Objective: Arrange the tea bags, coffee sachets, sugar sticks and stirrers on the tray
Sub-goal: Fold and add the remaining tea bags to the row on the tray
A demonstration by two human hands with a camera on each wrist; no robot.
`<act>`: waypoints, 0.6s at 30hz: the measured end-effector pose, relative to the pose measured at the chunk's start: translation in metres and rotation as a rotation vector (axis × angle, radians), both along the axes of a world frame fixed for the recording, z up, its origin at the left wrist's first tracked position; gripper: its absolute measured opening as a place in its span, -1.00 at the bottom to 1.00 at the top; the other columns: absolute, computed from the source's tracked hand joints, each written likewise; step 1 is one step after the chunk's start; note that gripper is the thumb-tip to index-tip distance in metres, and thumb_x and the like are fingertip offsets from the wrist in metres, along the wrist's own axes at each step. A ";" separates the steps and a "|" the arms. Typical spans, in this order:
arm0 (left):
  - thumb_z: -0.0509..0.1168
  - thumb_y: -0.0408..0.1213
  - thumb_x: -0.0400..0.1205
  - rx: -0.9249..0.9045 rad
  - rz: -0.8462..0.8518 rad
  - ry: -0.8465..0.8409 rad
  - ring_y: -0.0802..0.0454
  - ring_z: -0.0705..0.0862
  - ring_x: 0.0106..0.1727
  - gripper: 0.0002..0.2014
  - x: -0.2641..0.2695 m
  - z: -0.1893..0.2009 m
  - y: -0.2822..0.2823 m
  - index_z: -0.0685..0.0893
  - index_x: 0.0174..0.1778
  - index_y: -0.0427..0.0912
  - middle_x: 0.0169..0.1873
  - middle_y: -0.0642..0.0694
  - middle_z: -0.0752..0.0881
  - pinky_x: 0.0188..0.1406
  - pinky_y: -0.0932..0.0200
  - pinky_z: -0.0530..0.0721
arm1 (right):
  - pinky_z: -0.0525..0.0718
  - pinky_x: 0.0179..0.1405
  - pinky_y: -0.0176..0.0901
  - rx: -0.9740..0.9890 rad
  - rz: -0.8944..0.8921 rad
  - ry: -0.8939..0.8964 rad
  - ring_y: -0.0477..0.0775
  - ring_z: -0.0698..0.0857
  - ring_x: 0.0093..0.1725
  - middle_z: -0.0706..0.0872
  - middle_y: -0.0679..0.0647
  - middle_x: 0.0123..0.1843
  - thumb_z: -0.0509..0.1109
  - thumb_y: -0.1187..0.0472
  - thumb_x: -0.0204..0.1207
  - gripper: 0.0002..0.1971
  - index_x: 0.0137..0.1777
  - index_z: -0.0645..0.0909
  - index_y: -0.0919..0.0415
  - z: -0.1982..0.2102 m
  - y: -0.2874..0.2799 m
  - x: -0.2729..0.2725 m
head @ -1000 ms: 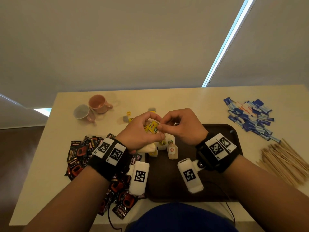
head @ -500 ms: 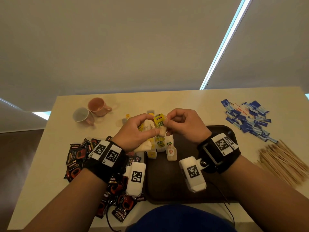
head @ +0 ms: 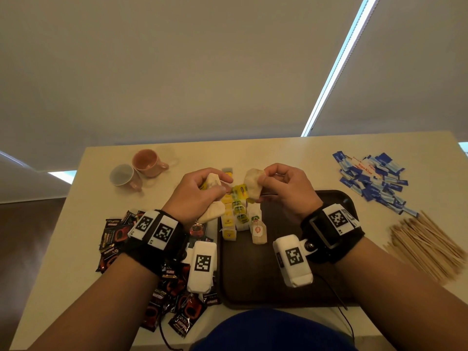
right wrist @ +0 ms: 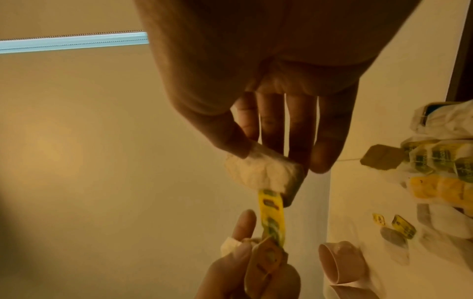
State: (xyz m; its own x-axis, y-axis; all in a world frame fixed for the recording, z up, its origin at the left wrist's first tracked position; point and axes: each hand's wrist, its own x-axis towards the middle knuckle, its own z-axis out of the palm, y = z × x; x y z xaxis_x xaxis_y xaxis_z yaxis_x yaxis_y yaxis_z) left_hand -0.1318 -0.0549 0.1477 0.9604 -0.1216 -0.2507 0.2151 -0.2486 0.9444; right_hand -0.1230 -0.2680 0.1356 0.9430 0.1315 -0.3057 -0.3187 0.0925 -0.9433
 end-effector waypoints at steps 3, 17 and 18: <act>0.36 -0.53 0.61 0.003 -0.017 -0.029 0.16 0.73 -0.21 -0.87 0.000 0.007 0.001 0.80 -0.13 -0.27 -0.23 -0.03 0.82 -0.21 0.29 0.63 | 0.77 -0.28 -0.13 -0.076 -0.080 -0.004 0.15 0.80 -0.11 0.78 0.24 -0.11 0.40 0.40 0.59 -0.93 -0.10 0.61 0.26 -0.001 -0.003 0.002; 0.53 -0.28 0.56 0.136 0.024 -0.186 0.12 0.81 -0.13 -0.89 -0.003 0.007 -0.018 0.85 -0.14 0.07 -0.23 0.10 0.86 -0.07 0.16 0.72 | 0.81 -0.19 -0.02 -0.332 -0.024 -0.360 0.14 0.80 -0.24 0.79 0.18 -0.22 0.55 0.28 0.50 -0.90 -0.10 0.69 0.28 0.005 0.023 -0.002; 0.52 -0.28 0.57 0.102 0.033 -0.186 0.07 0.82 -0.13 -0.91 -0.004 0.009 -0.019 0.86 -0.12 0.03 -0.25 0.05 0.86 -0.05 0.12 0.74 | 0.82 -0.18 -0.02 -0.330 -0.011 -0.381 0.10 0.80 -0.23 0.80 0.13 -0.21 0.55 0.26 0.51 -0.92 -0.09 0.70 0.24 0.005 0.025 -0.003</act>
